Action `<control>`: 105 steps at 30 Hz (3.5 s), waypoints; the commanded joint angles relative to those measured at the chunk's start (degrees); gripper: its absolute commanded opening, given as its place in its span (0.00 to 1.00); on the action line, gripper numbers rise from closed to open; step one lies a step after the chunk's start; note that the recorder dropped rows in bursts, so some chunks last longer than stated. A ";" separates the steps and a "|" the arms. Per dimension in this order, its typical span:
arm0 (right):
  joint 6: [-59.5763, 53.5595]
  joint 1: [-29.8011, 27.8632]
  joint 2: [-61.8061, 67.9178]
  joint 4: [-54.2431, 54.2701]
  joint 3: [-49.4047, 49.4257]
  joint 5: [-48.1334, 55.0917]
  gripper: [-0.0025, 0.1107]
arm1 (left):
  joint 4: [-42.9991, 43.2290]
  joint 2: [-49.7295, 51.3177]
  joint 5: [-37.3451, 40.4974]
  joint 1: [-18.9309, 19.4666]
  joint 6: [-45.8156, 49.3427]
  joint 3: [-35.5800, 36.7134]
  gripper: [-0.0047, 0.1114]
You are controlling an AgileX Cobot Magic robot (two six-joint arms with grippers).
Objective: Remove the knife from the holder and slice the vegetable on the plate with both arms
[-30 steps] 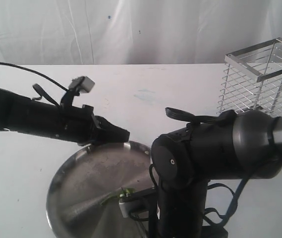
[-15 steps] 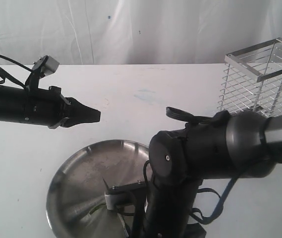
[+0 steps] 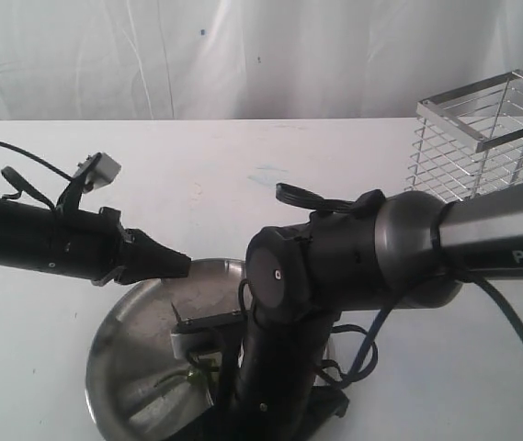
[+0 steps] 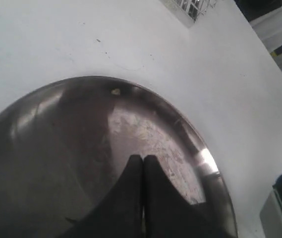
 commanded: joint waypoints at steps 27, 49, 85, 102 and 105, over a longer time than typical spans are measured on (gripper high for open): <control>11.46 0.57 -3.83 -4.95 0.14 -4.01 0.02 | -9.03 -0.02 9.11 -0.03 15.91 0.32 0.04; 18.12 4.75 -2.16 -8.33 0.24 -5.68 0.02 | -8.10 0.40 10.94 -0.03 17.01 0.32 0.04; 14.58 4.75 -2.03 -8.33 0.24 -2.12 0.02 | -7.11 7.29 8.37 -0.03 16.54 0.32 0.04; 14.58 4.75 -2.03 -7.96 0.24 -2.50 0.02 | -6.45 7.29 2.38 -6.61 17.19 0.32 0.04; 14.58 4.75 -2.03 -7.96 0.24 -2.50 0.02 | -5.44 7.29 0.77 -6.71 17.19 0.71 0.04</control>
